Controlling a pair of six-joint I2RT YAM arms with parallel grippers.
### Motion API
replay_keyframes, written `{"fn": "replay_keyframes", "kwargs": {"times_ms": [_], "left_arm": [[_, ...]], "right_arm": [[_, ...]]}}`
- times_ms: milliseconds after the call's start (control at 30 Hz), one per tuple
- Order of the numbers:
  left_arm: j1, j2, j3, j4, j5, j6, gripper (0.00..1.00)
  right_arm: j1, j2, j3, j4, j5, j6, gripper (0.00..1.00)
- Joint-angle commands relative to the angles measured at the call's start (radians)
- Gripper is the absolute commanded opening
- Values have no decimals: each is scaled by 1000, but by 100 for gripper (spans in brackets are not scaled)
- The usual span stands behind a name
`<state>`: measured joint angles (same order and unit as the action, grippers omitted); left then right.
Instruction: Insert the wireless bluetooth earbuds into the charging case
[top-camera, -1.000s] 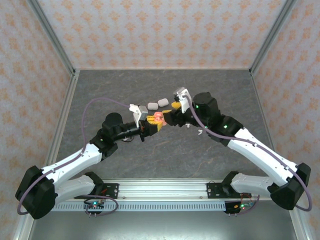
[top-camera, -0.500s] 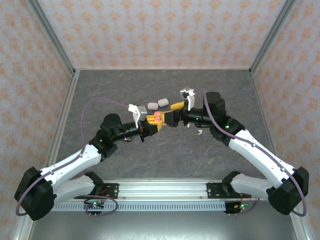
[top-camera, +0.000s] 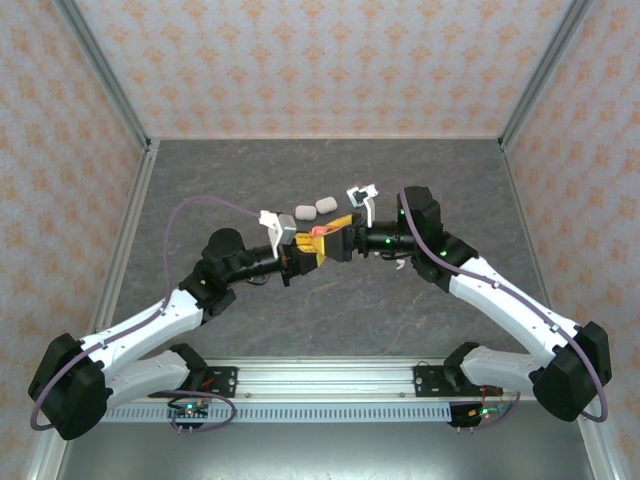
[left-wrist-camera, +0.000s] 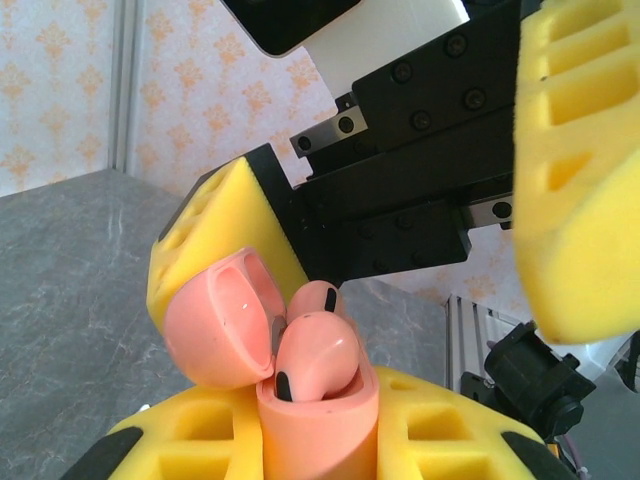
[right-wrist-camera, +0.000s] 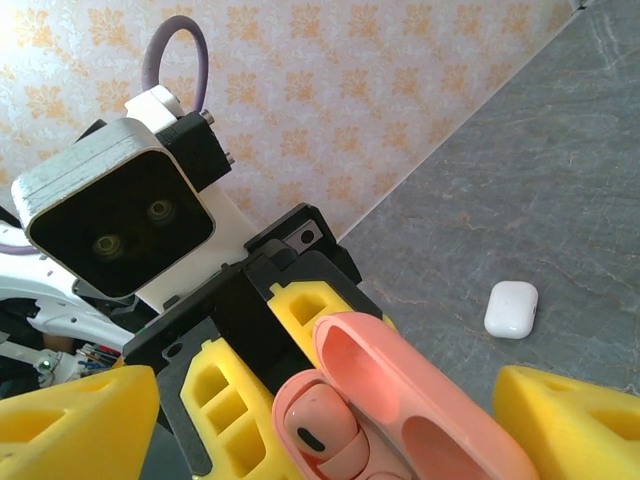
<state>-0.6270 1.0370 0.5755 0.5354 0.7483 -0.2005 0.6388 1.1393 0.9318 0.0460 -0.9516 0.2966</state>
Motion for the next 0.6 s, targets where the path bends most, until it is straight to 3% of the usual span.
{"fn": "replay_keyframes", "kwargs": {"times_ms": [0,567], "left_arm": [[-5,1,39,11,11,26,0],[-5,8,45,-16,-7,33,0]], "right_arm": [[4,-38,47,24,-26,-39,83],[4,-119,23,-105,113,-119,80]]}}
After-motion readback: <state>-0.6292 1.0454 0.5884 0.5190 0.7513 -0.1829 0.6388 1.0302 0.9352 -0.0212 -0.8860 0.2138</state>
